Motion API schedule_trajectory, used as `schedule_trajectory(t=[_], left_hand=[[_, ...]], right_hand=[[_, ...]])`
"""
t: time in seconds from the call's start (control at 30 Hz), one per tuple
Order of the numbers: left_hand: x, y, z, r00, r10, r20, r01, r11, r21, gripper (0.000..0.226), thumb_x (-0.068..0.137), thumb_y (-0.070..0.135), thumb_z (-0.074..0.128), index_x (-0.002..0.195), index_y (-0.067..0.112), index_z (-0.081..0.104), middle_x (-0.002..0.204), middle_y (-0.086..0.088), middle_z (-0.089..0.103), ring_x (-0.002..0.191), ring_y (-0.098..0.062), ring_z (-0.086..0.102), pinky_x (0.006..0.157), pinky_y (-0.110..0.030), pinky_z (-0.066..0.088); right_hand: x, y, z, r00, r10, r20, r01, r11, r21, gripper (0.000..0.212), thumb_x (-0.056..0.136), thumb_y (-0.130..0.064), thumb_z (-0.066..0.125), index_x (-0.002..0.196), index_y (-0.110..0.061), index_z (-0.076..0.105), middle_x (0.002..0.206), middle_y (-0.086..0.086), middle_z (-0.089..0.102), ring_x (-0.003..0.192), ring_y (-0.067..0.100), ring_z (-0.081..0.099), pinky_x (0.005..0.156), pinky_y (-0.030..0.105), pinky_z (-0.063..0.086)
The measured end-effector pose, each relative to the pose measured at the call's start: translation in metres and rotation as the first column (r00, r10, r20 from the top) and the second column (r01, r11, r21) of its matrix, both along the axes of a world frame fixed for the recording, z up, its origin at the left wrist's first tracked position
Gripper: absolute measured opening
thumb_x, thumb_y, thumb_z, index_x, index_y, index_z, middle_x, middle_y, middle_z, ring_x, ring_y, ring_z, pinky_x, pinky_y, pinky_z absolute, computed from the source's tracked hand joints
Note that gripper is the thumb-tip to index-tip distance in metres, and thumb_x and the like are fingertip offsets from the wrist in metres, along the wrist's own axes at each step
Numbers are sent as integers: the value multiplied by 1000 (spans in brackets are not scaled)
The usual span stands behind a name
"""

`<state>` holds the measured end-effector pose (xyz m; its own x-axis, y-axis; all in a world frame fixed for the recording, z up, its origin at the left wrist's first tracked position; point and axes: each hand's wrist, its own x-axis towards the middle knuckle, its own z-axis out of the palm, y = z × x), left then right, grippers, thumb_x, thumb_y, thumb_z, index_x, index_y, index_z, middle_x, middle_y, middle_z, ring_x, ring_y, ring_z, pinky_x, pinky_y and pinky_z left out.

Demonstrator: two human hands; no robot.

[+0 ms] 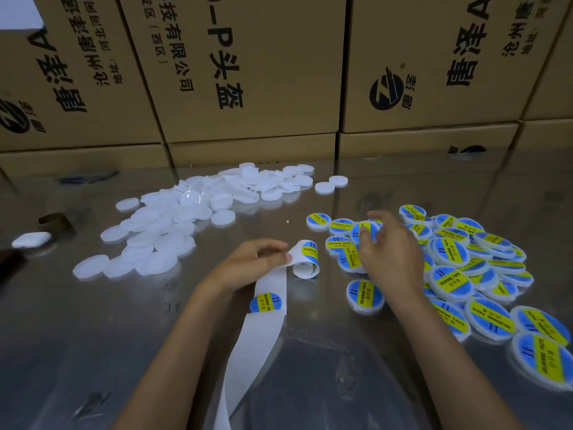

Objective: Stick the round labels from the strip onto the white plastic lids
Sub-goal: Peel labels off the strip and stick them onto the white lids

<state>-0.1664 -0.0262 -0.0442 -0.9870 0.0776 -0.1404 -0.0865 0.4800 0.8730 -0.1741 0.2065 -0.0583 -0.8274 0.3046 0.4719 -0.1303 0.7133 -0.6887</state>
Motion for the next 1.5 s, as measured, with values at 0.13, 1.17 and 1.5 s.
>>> schedule_trajectory(t=[0.13,1.17,1.5], left_hand=[[4,0,-1,998,60,-9,-58,992,109,18,85,12,78,102,13,71,101,-9,75,86,-14,67,75,-21,51],[-12,-127,-30,775,488,-401,-632,587,-506,37,94,30,64,130,24,65,141,-14,54,133,-37,42,113,-56,25],[-13,-118,-27,770,446,-456,-637,578,-511,20,99,26,55,113,23,69,130,-15,60,130,-37,41,114,-59,20]], right_hand=[[10,-30,-4,919,371,135,-369,929,-41,36,82,-40,67,116,-33,60,75,-8,54,79,12,57,73,33,48],[9,-45,-17,938,325,118,-346,890,296,49,77,-15,63,126,-21,58,120,0,61,115,26,51,97,37,41],[9,-45,-15,932,348,105,-363,903,228,40,86,-10,54,124,-17,61,117,0,62,113,25,52,99,43,42]])
